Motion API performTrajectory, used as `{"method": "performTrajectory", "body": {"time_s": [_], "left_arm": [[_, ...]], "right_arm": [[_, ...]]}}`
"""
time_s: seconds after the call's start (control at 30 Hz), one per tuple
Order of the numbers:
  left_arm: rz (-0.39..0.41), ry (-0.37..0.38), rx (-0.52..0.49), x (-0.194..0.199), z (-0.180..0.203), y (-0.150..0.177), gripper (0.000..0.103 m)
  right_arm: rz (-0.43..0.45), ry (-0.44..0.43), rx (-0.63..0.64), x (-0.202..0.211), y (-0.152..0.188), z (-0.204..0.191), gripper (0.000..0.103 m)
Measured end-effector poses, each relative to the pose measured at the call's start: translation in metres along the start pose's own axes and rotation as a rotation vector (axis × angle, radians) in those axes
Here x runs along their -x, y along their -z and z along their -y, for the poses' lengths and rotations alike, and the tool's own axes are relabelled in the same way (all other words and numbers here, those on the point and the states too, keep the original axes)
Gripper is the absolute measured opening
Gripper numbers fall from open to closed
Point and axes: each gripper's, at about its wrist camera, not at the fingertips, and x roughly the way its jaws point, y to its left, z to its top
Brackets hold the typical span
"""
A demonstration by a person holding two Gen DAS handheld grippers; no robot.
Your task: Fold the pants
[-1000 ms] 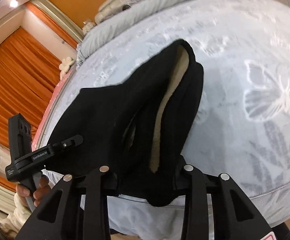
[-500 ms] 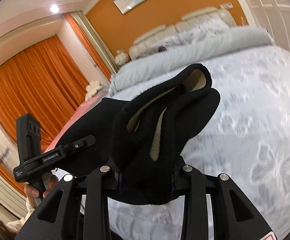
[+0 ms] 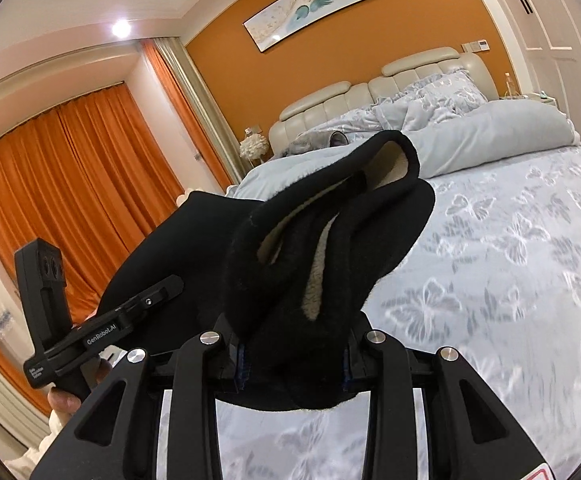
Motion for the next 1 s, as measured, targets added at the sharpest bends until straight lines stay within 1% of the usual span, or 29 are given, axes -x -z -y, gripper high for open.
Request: {"method": "performTrajectory", "body": {"time_s": [0.1, 0.2, 0.33, 0.5, 0.6, 0.73, 1.0], "left_arm": [[0.007, -0.016, -0.007, -0.026, -0.007, -0.011, 0.032], [0.015, -0.025, -0.009, -0.057, -0.016, -0.019, 0.032], [0.009, -0.030, 0.009, -0.105, -0.033, -0.022, 0.032], [-0.017, -0.055, 0.018, -0.162, -0.050, -0.012, 0.032], [-0.046, -0.070, 0.030, -0.196, -0.060, 0.002, 0.032], [-0.091, -0.073, 0.050, -0.229, -0.072, 0.022, 0.032], [-0.185, -0.073, 0.065, -0.274, -0.090, 0.069, 0.033]], "right_arm": [[0.004, 0.007, 0.003, -0.028, -0.019, 0.013, 0.031], [0.006, 0.013, 0.001, -0.057, -0.030, 0.029, 0.031], [0.003, 0.021, -0.012, -0.096, -0.034, 0.054, 0.032], [-0.017, 0.021, -0.033, -0.149, -0.033, 0.091, 0.032], [-0.045, 0.025, -0.051, -0.179, -0.026, 0.115, 0.032], [-0.095, 0.041, -0.063, -0.211, -0.010, 0.137, 0.032], [-0.198, 0.070, -0.069, -0.252, 0.035, 0.174, 0.032]]}}
